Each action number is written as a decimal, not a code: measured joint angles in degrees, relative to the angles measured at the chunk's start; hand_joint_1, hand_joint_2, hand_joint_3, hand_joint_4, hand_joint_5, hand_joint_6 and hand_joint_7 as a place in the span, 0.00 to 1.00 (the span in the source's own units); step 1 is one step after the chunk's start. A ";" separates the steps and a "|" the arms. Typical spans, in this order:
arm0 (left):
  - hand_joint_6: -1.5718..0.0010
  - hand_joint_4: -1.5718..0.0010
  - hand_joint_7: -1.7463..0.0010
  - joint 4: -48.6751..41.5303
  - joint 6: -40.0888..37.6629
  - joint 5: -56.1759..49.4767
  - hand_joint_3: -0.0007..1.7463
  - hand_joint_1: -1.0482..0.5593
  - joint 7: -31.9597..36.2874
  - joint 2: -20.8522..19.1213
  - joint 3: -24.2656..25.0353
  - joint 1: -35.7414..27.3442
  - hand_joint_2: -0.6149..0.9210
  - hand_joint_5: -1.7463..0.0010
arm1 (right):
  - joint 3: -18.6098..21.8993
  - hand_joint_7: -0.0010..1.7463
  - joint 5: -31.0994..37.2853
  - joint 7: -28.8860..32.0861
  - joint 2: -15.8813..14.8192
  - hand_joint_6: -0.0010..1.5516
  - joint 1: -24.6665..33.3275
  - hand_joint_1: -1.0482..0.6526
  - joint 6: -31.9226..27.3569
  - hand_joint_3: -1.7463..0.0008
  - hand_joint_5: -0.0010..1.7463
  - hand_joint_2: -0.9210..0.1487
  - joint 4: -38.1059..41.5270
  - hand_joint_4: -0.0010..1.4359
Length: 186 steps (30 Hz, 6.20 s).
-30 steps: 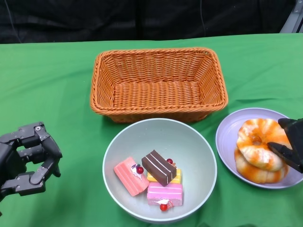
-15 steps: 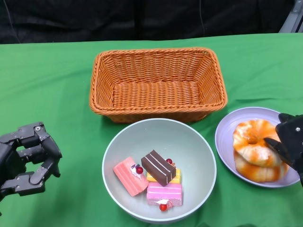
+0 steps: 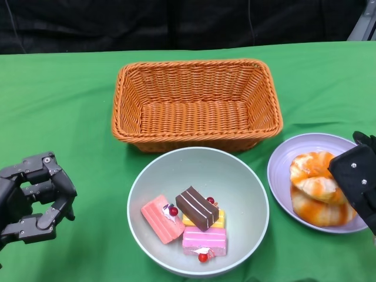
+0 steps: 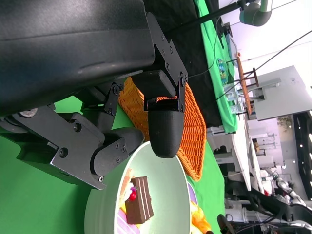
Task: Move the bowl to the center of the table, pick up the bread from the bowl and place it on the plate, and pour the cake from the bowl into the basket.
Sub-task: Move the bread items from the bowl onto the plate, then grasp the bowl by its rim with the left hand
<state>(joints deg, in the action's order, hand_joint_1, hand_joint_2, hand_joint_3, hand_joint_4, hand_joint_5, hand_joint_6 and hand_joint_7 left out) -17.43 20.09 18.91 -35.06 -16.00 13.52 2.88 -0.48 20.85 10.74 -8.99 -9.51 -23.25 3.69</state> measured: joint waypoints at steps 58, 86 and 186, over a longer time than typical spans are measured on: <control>0.47 0.46 0.97 -9.81 59.72 -16.82 0.00 0.37 -0.64 -8.43 -11.31 6.76 0.92 0.92 | -0.27 0.68 -29.12 -14.31 10.87 0.46 26.29 0.51 27.89 0.61 0.92 0.15 -26.01 0.48; 0.33 0.26 1.00 -8.25 63.64 -45.10 0.00 0.40 9.40 -11.93 -13.08 13.62 0.97 0.96 | -1.52 0.69 -31.88 -12.98 13.59 0.44 27.65 0.51 25.18 0.59 0.88 0.17 -27.77 0.47; 0.56 0.53 0.22 -18.67 51.07 -23.61 0.46 0.52 23.88 -18.30 -43.58 19.47 0.83 0.00 | -2.88 0.68 -26.46 -12.09 13.64 0.46 27.18 0.52 28.34 0.57 0.88 0.18 -24.73 0.49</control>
<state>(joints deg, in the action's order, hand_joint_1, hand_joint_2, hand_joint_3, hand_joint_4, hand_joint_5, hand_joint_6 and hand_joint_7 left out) -36.10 71.17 -4.70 -11.18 -34.31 -30.07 22.35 -3.36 -5.62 -1.35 4.65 17.67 5.08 -21.04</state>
